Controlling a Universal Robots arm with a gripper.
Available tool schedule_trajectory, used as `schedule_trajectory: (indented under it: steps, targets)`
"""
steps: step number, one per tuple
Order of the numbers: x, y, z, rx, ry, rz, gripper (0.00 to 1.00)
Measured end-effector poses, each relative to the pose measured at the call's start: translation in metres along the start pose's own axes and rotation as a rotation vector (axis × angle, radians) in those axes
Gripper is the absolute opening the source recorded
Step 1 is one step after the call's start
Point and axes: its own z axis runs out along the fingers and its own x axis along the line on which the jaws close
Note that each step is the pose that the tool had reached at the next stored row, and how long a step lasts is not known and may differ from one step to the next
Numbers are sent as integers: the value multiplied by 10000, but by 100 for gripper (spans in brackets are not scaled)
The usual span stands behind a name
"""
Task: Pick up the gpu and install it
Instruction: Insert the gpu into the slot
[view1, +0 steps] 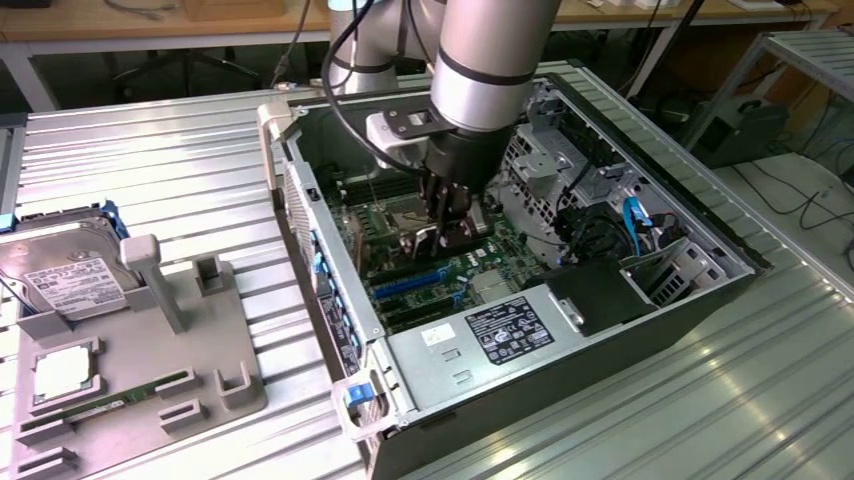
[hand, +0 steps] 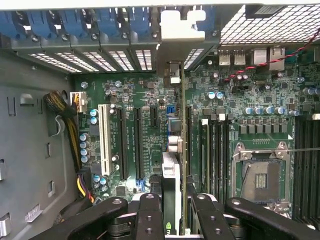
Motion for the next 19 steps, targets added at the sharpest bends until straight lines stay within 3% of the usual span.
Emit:
schedule_trajectory:
  steps: [8,19]
  targets:
    - [3,21,118,-4,3,1,27]
    - [20,53,174,-6,4,-2,27]
